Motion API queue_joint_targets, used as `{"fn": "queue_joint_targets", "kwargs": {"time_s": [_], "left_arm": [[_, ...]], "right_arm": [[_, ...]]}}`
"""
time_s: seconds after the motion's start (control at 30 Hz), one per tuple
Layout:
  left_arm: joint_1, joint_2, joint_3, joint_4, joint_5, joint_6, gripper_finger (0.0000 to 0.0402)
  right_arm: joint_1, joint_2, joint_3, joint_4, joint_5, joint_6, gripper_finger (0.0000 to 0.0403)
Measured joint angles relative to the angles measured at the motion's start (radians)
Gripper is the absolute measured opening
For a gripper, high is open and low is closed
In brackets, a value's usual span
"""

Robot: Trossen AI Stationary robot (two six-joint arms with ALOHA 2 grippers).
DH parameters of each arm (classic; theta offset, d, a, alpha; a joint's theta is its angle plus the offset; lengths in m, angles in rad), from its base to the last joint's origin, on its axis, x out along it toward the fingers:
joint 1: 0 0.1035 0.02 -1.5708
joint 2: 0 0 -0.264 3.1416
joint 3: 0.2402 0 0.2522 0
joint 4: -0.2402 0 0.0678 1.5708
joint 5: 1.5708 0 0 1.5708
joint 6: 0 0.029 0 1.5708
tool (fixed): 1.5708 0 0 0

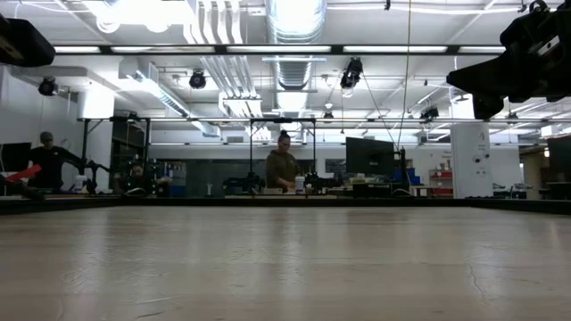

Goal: Nest bowls inside each other
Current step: Stack the red bowl on the green bowl

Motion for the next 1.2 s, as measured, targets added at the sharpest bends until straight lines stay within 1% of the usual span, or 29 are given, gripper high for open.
{"fn": "queue_joint_targets", "kwargs": {"time_s": [0.3, 0.5, 0.7, 0.83, 1.2], "left_arm": [[0.001, -0.004, -0.013, -0.025, 0.0, 0.015, 0.0003], [0.001, -0.005, -0.039, 0.045, 0.001, 0.029, 0.0003], [0.009, -0.012, -0.045, 0.034, 0.004, 0.014, 0.0003], [0.015, -0.043, -0.051, 0.014, 0.021, -0.009, 0.0003], [0.019, -0.179, -0.109, -0.011, 0.017, -0.069, 0.0004]], "right_arm": [[0.0, 0.0, 0.0, 0.0, 0.0, 0.0, 0.0034], [0.0, 0.0, 0.0, 0.0, 0.0, 0.0, 0.0034], [0.0, 0.0, 0.0, 0.0, 0.0, 0.001, 0.0034], [0.0, 0.0, 0.0, 0.0, 0.0, 0.001, 0.0034], [0.0, 0.0, 0.0, 0.0, 0.0, 0.001, 0.0034]]}}
